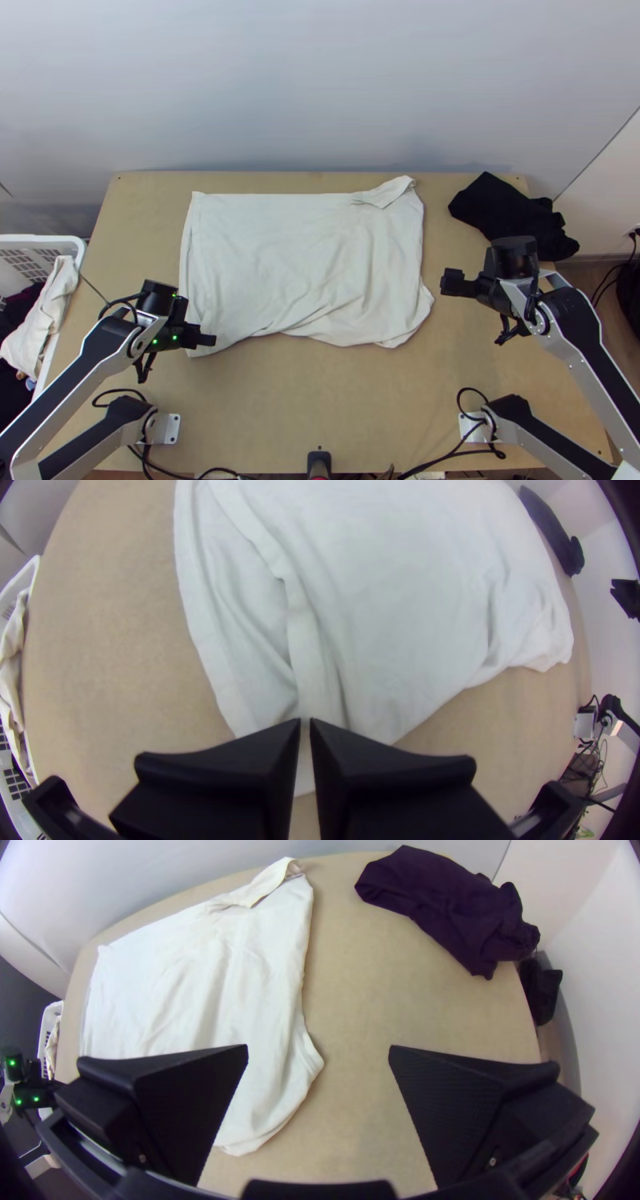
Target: Fold the t-shirt
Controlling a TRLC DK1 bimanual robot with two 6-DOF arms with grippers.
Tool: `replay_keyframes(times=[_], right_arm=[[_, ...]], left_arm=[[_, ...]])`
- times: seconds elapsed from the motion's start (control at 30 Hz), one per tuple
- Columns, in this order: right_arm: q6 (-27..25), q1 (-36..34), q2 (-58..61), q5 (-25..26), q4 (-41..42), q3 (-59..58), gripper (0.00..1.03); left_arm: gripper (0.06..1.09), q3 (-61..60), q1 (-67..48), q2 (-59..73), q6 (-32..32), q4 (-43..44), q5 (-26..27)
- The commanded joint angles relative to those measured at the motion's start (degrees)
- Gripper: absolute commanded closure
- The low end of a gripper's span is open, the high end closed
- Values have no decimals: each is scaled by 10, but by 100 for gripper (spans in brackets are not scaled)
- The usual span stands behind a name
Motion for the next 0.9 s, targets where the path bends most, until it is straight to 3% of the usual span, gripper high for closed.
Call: replay_keyframes(times=[0.0,0.2,0.43,0.57,0.73,0.8,0.87], right_arm=[[1,0,4,0,0,1,5],[-5,6,6,-1,-4,6,5],[-6,24,15,-1,-18,9,5],[-6,33,20,-3,-20,11,5],[-6,32,24,-5,-19,15,5],[-6,32,24,-5,-19,12,5],[-6,31,23,-5,-19,9,5]], left_arm=[[105,0,0,10,5,0,0],[105,14,17,6,13,1,0],[105,92,182,35,47,58,8],[105,150,261,102,49,77,45],[105,160,250,113,57,31,92],[99,146,217,98,58,13,93],[87,128,190,80,57,-2,93]])
